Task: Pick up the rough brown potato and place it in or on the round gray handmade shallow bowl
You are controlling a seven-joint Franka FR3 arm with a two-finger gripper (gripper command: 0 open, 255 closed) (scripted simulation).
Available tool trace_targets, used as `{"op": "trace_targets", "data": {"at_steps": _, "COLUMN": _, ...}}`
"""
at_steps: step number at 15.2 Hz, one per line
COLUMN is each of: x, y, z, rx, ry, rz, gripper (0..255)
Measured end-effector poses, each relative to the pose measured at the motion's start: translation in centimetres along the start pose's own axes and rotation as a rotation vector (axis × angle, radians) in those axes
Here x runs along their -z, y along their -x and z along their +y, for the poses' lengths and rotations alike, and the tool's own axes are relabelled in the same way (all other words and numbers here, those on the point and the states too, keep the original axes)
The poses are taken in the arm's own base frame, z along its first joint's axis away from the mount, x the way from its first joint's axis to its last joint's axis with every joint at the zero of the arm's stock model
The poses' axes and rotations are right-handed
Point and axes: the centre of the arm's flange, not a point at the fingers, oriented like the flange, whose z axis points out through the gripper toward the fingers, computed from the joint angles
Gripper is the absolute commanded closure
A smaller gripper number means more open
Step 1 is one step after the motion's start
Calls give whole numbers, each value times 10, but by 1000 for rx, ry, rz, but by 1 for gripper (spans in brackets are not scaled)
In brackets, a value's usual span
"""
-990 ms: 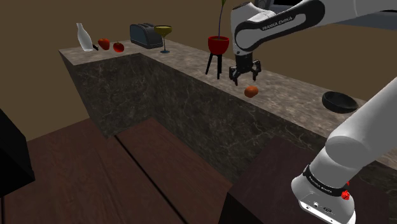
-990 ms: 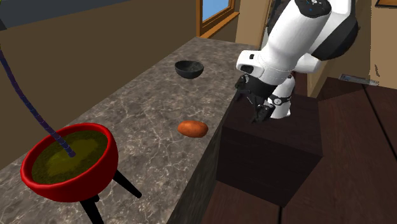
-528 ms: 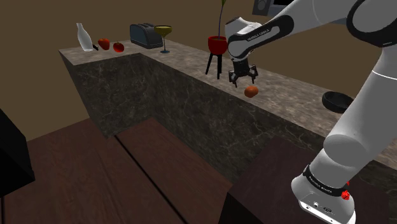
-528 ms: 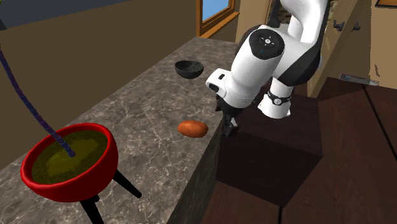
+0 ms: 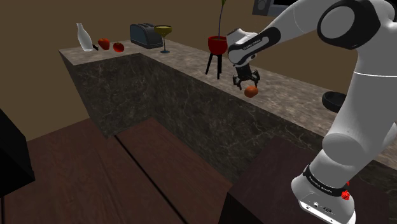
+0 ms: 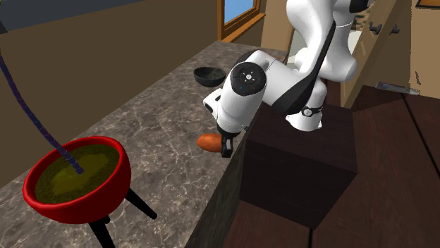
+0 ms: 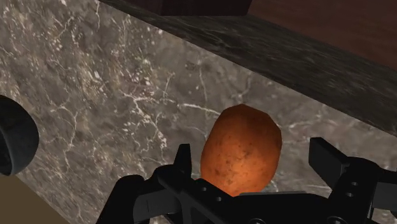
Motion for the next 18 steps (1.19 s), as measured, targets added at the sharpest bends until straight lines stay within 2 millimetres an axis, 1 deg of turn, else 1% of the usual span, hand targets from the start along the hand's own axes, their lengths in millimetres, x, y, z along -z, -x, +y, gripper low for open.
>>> {"op": "trace_targets", "data": {"at_steps": 5, "x": -26, "y": -2, "z": -1, "rx": -4, "ry": 2, "rz": -1, "gripper": 0}}
{"op": "trace_targets", "data": {"at_steps": 12, "x": -30, "y": -2, "z": -1, "rx": -4, "ry": 1, "rz": 0, "gripper": 0}}
{"op": "trace_targets", "data": {"at_steps": 13, "x": -30, "y": -2, "z": -1, "rx": -4, "ry": 1, "rz": 0, "gripper": 255}}
{"op": "trace_targets", "data": {"at_steps": 18, "x": -29, "y": -2, "z": -1, "rx": -4, "ry": 1, "rz": 0, "gripper": 255}}
